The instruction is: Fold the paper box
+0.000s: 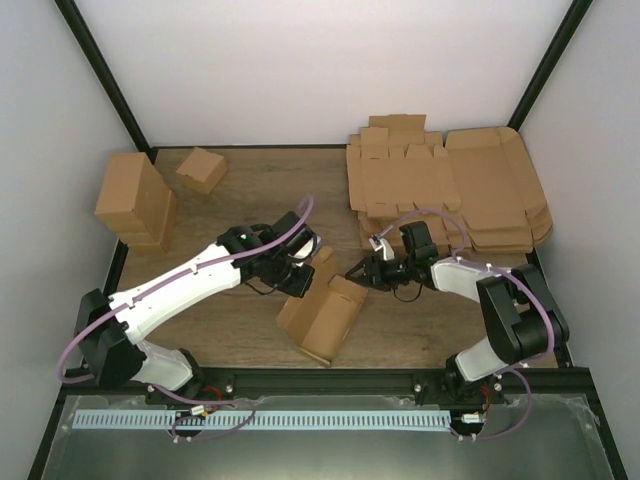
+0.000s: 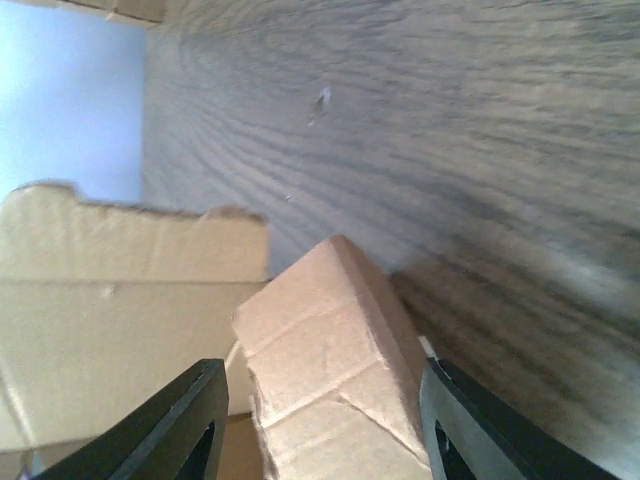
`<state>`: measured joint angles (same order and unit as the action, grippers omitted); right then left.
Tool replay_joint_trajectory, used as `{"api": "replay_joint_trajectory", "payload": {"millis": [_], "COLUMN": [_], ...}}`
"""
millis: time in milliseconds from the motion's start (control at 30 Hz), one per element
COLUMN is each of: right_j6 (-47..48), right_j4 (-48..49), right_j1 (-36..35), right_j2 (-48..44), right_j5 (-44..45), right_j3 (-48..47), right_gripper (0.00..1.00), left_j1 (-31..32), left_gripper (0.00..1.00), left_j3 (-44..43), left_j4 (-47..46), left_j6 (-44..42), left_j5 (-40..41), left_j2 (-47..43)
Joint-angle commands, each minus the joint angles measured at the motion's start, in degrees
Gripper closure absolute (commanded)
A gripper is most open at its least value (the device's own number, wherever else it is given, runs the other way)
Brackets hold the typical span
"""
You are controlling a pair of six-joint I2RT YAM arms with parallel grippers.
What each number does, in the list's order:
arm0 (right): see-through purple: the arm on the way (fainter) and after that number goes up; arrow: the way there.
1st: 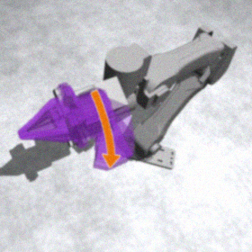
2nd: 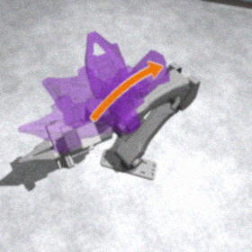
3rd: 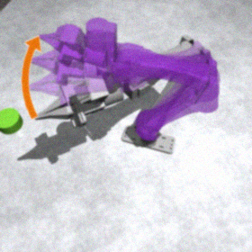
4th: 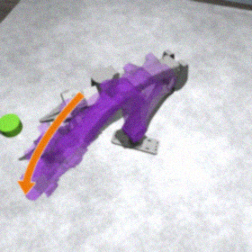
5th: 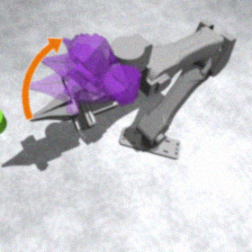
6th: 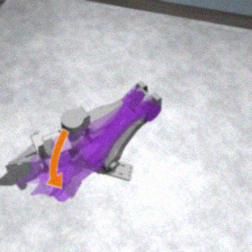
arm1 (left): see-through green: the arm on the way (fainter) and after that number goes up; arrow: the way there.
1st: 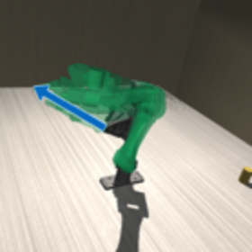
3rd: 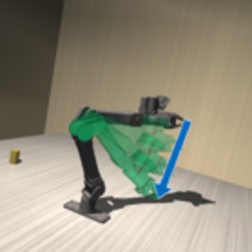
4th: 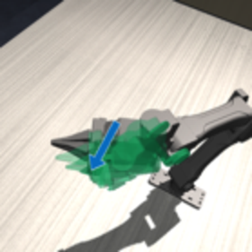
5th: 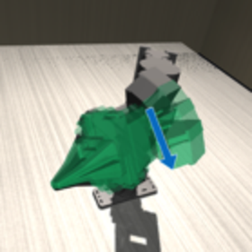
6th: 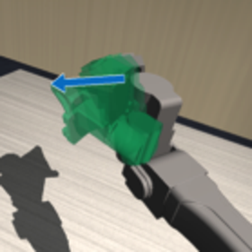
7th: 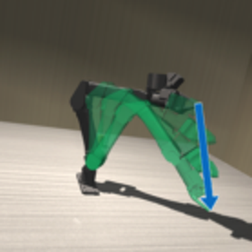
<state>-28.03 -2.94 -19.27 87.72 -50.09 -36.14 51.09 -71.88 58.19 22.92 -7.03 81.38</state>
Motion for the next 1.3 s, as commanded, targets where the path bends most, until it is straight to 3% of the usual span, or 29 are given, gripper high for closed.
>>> {"api": "replay_joint_trajectory", "payload": {"millis": [0,300,700,900,1067,1267], "right_j6": [0.21,4.99,3.97,3.15,0.4,-0.2], "right_j4": [2.34,-4.08,-10.31,-9.05,-3.8,-4.47], "right_j1": [0.53,0.53,0.69,0.99,1.03,1.57], "right_j2": [-4.05,-6.2,-13.52,-6.5,-7.59,-10.96], "right_j5": [-5.6,-1.68,20.12,13.69,8.9,11.04], "right_j3": [1.64,1.71,-4.07,-3.27,-0.13,-0.69], "right_gripper": [0.45,0.48,0.43,0.42,0.4,0.4], "left_j1": [-0.12,-0.2,-0.16,-0.11,-0.11,-0.14], "left_gripper": [0.96,0.96,0.96,0.96,0.96,0.96], "left_j3": [-0.89,-1.48,-6.29,-6.65,-5.93,-5.18], "left_j4": [0.08,-0.03,3.68,3.27,3.45,3.35], "left_j6": [-0.74,-1.49,-7.69,-9.91,-10.67,-11.05], "left_j5": [1.47,1.54,1.04,1.0,0.72,0.11], "left_j2": [1.32,2.1,3.1,0.9,0.42,-0.46]}}
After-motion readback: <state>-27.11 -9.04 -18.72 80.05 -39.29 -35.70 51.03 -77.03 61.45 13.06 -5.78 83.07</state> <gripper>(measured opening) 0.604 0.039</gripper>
